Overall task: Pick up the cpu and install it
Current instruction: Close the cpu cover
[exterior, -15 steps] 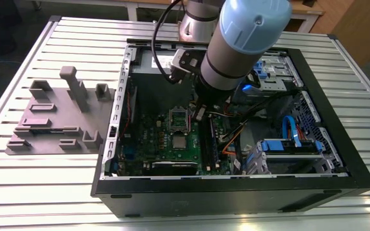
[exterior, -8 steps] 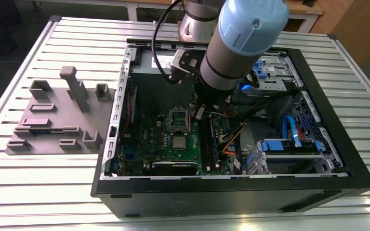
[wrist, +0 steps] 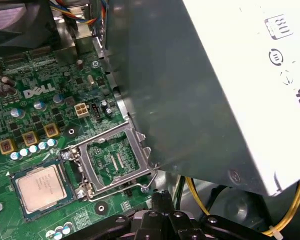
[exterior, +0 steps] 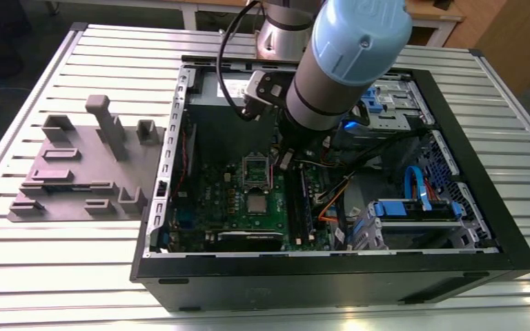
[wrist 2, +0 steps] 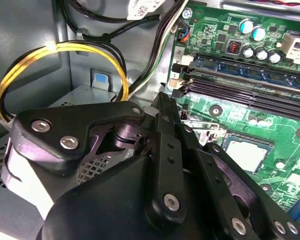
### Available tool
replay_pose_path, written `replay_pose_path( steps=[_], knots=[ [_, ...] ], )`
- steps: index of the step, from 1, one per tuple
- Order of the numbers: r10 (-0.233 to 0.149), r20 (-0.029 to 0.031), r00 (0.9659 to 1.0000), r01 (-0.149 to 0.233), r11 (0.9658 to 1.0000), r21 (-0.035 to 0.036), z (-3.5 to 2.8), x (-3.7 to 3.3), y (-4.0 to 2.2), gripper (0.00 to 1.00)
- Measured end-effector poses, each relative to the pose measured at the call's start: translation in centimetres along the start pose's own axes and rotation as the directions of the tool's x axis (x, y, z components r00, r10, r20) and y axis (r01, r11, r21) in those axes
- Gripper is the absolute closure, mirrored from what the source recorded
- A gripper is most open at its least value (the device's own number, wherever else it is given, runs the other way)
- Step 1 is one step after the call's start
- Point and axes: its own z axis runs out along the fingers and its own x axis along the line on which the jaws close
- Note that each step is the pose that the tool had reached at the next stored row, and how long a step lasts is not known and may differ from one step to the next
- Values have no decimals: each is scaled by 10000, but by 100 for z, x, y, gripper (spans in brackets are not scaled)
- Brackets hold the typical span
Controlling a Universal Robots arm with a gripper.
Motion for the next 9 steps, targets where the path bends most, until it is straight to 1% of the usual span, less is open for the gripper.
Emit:
replay_pose_path(
  steps=[4, 7, 9],
  knots=[
    [-2, 52, 10000, 2, 10000, -22, 13, 4, 5, 90],
    [-16, 69, 10000, 16, 10000, -32, 17, 10, 16, 90],
    [-47, 66, 10000, 47, 10000, -40, 18, 12, 18, 90]
  ],
)
